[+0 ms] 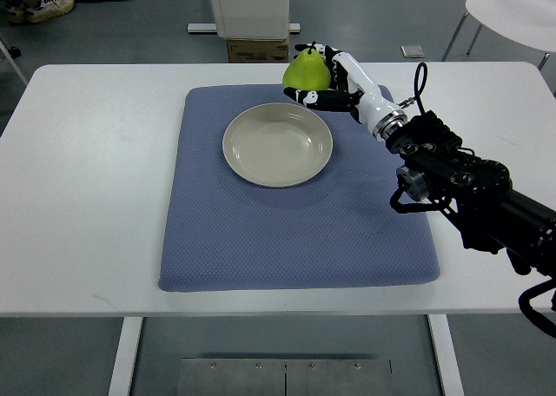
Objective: Place pear on plate with right hand
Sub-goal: 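Lift the pear with the right hand and carry it over the plate, then lower the held pear onto the cream plate with the right hand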
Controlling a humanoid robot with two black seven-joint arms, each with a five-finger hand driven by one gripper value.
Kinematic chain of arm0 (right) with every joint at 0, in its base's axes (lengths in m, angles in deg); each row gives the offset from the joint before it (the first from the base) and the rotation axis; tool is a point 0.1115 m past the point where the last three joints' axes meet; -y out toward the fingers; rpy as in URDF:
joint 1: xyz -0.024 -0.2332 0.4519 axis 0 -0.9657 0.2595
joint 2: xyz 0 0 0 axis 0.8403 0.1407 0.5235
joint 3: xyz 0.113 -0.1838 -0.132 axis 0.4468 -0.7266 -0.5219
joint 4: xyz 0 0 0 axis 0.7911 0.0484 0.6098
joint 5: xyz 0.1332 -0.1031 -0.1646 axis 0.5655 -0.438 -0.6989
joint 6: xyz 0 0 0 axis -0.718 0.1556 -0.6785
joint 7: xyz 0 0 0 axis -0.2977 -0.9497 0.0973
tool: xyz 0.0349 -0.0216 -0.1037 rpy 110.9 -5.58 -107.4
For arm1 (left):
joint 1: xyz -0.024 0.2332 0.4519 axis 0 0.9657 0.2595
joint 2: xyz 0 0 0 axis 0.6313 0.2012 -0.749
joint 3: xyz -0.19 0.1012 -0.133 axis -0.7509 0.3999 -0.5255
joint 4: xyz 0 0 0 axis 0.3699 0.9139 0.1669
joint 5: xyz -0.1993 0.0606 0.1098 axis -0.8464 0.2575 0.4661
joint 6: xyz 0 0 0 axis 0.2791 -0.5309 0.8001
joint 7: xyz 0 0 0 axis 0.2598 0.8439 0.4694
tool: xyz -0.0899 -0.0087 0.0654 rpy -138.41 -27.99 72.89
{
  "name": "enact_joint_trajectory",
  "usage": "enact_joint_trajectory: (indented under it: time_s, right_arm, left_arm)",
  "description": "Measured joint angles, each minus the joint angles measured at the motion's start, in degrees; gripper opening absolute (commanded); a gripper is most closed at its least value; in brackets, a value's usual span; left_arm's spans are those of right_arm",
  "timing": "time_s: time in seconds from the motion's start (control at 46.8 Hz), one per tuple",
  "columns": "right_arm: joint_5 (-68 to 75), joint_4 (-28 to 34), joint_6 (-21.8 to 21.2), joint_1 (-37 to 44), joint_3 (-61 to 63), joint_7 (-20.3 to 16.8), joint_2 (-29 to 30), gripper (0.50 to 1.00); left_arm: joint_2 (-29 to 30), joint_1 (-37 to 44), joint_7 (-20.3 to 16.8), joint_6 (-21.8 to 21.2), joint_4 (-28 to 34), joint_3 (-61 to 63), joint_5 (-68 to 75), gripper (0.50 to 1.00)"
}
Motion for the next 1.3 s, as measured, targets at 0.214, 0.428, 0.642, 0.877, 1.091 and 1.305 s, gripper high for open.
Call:
enact_joint_trajectory:
  time_s: [0.214,0.428,0.642,0.877,1.091,1.305]
  right_arm:
    - [0.0,-0.01,-1.25,0.13,-0.2,-1.79,0.03,0.5]
    - [0.0,-0.02,-1.27,-0.65,-0.28,-1.97,0.03,0.5]
    - [0.03,0.68,-1.6,-1.95,-0.51,-2.08,0.03,0.5]
    - [0.0,1.52,-4.76,-4.07,-0.65,-2.16,0.02,0.5]
    - [-0.01,2.01,-5.12,-6.07,-1.97,-2.03,0.03,0.5]
    - [-0.01,2.07,-5.08,-6.78,-2.83,-1.55,0.02,0.5]
  left_arm:
    - [0.0,0.01,0.0,0.0,-0.01,0.0,0.0,1.0]
    - [0.0,0.0,0.0,0.0,0.01,0.0,0.01,1.0]
    - [0.0,0.0,0.0,0.0,0.02,0.0,0.01,1.0]
    - [0.0,0.02,0.0,0.0,0.01,0.0,0.0,1.0]
    - [0.0,0.01,0.0,0.0,0.0,0.0,0.0,1.0]
    - [0.0,0.01,0.0,0.0,0.0,0.0,0.0,1.0]
